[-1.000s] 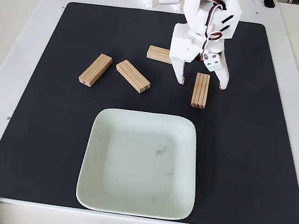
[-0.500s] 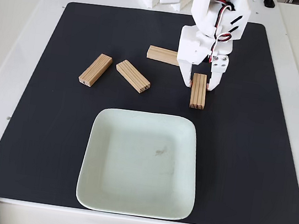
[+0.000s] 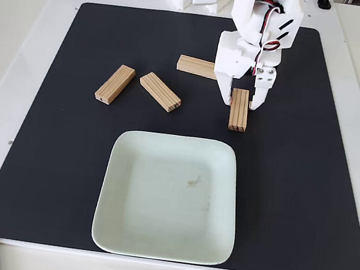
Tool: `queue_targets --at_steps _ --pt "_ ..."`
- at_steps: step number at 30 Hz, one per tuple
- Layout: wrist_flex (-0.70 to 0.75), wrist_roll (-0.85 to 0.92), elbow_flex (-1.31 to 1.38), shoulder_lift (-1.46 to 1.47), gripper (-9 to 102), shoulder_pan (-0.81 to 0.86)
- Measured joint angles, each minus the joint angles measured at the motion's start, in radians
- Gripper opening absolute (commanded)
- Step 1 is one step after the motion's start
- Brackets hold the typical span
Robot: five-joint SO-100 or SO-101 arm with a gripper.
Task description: Pick up the wooden block and place them on the plate.
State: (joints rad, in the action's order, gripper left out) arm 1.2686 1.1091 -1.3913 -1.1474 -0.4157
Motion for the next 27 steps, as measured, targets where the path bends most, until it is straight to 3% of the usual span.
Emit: queue_targets --at_steps 19,27 --pt "0.008 -0.012 -0.08 -0.202 16 0.006" --pt "0.008 -0.014 -0.117 -0.202 37 0.006"
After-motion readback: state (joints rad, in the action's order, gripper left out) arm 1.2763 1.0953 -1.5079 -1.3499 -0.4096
